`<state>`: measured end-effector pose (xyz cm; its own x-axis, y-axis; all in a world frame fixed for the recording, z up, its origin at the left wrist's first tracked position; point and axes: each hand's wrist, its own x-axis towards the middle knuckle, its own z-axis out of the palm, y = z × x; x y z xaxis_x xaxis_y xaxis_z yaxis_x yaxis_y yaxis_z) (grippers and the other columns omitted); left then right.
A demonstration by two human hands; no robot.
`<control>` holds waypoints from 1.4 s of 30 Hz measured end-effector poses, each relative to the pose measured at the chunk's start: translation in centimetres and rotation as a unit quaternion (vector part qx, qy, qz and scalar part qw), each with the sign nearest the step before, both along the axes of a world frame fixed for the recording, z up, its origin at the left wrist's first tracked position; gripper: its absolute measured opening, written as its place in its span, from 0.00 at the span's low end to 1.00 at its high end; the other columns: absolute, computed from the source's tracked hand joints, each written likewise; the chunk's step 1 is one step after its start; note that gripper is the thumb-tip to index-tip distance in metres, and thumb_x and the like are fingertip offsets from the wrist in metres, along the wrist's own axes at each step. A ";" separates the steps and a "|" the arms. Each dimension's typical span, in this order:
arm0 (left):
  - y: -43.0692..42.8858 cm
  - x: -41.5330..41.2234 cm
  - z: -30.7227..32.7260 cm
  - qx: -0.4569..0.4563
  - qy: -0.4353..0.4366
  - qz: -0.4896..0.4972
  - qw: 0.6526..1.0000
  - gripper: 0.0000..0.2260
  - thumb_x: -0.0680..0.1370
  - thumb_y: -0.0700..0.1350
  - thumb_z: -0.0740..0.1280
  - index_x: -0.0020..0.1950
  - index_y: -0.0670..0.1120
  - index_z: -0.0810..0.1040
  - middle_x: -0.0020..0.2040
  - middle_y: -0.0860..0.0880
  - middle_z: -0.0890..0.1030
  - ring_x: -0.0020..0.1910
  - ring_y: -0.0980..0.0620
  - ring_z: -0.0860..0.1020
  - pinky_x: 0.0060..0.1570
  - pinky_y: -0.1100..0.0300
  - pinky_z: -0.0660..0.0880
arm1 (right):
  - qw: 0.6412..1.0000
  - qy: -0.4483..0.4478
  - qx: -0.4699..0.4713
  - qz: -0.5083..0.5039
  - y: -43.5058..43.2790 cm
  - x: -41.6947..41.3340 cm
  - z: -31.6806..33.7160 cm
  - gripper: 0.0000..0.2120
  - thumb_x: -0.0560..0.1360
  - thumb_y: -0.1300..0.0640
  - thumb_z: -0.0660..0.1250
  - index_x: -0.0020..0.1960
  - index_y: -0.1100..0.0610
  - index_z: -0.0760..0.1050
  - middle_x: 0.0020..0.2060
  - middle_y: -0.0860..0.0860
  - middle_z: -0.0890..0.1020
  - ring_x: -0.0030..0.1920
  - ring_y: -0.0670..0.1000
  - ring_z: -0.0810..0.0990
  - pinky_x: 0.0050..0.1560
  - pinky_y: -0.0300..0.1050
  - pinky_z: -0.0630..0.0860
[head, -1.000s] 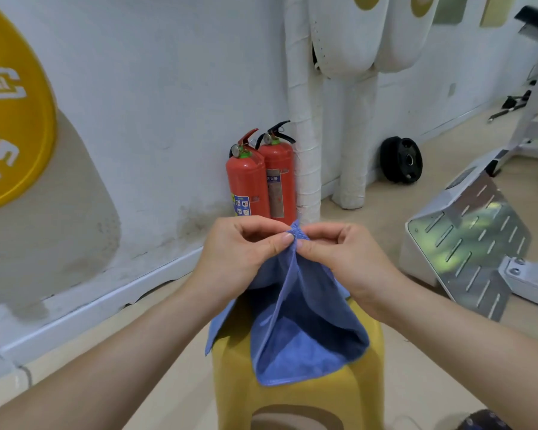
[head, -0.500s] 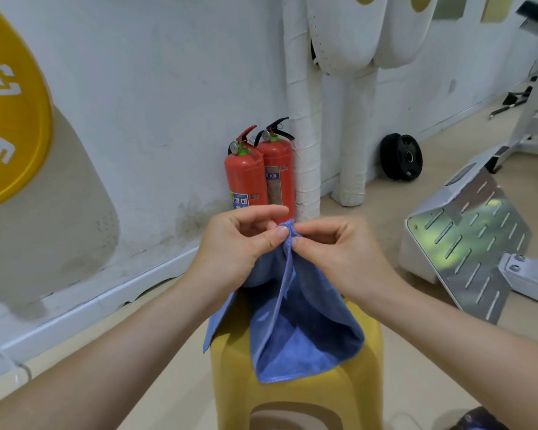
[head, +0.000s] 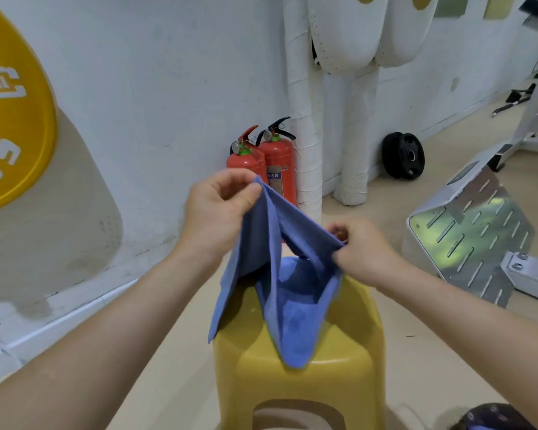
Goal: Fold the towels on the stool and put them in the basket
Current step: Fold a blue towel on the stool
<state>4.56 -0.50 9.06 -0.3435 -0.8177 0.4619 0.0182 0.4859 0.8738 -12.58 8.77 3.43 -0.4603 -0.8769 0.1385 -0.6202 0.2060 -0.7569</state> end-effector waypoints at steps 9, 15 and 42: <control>-4.4 3.2 2.3 0.008 0.061 0.135 0.989 0.09 0.78 0.40 0.66 0.41 0.53 0.77 0.37 0.57 0.77 0.32 0.66 0.73 0.34 0.70 0.68 | 0.962 -0.242 0.070 -0.102 2.4 -7.4 3.5 0.07 0.77 0.67 0.64 0.43 0.57 0.72 0.32 0.57 0.79 0.26 0.49 0.79 0.24 0.37 0.77; -3.7 3.8 5.4 -0.005 0.072 0.076 0.995 0.07 0.77 0.41 0.68 0.41 0.53 0.79 0.35 0.58 0.77 0.31 0.62 0.72 0.29 0.69 0.66 | 0.925 -0.235 -0.207 -0.214 2.4 -7.2 8.1 0.10 0.77 0.66 0.55 0.44 0.54 0.70 0.36 0.56 0.79 0.20 0.48 0.78 0.23 0.37 0.76; -7.7 3.1 -0.5 0.127 0.116 0.050 0.984 0.09 0.79 0.36 0.64 0.41 0.46 0.74 0.37 0.48 0.76 0.29 0.55 0.79 0.39 0.63 0.80 | 0.903 -0.291 -0.272 -0.162 -0.1 -6.3 5.0 0.14 0.74 0.69 0.56 0.42 0.57 0.77 0.21 0.48 0.75 0.23 0.43 0.76 0.28 0.35 0.75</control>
<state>7.62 -8.18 8.56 -0.1648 -0.9413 0.2945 0.1954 0.2615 0.9452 -18.87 8.72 8.43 -0.8141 -0.5583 0.1598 -0.0587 -0.1947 -0.9791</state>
